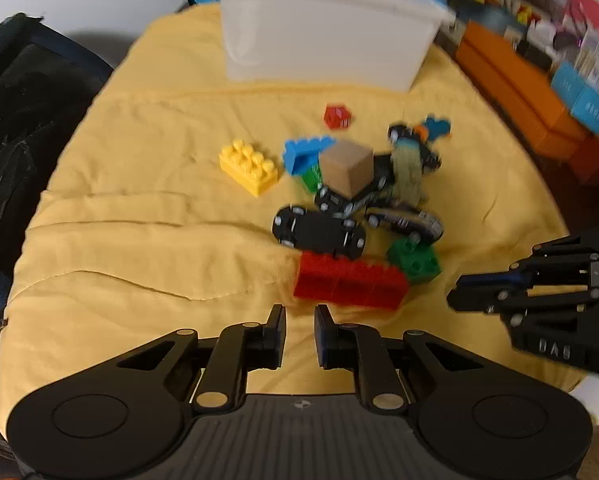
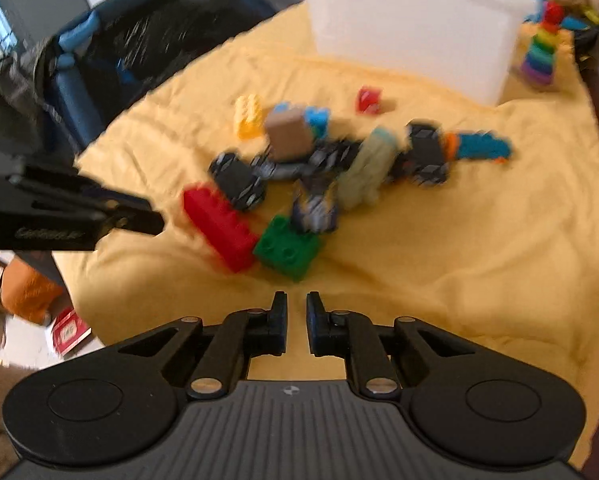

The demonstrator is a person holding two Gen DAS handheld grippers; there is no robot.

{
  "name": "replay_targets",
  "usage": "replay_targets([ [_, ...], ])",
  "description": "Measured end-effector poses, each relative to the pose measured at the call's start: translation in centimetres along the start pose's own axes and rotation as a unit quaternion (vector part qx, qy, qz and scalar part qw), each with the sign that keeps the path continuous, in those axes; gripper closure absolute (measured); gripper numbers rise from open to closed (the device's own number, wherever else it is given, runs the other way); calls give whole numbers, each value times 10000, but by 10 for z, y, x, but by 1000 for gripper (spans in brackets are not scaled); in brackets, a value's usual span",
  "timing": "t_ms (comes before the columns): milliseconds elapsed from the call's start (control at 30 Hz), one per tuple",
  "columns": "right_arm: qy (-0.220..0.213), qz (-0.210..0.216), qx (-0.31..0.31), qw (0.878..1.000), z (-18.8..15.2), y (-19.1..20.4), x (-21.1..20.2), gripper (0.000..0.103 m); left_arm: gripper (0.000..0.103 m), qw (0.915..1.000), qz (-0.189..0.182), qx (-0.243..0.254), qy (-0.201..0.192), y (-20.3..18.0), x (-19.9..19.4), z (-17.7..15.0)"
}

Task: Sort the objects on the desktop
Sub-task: 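Reach the left tool to the red brick while the right tool approaches the green brick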

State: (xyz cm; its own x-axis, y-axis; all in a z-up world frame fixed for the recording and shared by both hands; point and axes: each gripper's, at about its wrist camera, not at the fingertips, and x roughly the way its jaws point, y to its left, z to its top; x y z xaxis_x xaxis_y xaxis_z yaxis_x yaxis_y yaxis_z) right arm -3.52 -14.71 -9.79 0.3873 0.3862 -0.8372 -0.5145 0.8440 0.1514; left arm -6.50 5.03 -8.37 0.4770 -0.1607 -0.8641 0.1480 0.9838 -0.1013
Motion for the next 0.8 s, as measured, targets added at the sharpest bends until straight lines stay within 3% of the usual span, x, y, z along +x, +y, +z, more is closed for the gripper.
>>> replay_targets([
  [133, -241, -131, -22, 9996, 9, -6, -8, 87, 85, 9990, -46, -84, -435, -10, -9, 13],
  [233, -268, -145, -78, 9995, 11, -4, -5, 87, 84, 9968, -364, -263, -658, -20, 2, 33],
  [300, -252, -118, -86, 9996, 10, -4, -4, 87, 84, 9982, -378, -149, -449, -34, 20, 40],
  [400, -217, -40, -121, 9997, 7, -6, -4, 87, 82, 9989, 96, 449, -128, -56, 33, 25],
  [467, -220, -14, -153, 9996, 5, -7, -4, 87, 82, 9980, 227, 551, -191, -57, 26, 9],
  [667, -236, 158, -208, 9994, 4, -10, -2, 84, 82, 9990, 345, -125, 244, -27, 20, -19],
  [767, -246, 286, -306, 9988, 5, -8, -2, 79, 81, 9985, 323, -428, -104, -16, 1, -22],
  [800, -249, 318, -360, 9985, 5, -8, -3, 74, 75, 9983, 343, -424, -217, -15, -5, -21],
])
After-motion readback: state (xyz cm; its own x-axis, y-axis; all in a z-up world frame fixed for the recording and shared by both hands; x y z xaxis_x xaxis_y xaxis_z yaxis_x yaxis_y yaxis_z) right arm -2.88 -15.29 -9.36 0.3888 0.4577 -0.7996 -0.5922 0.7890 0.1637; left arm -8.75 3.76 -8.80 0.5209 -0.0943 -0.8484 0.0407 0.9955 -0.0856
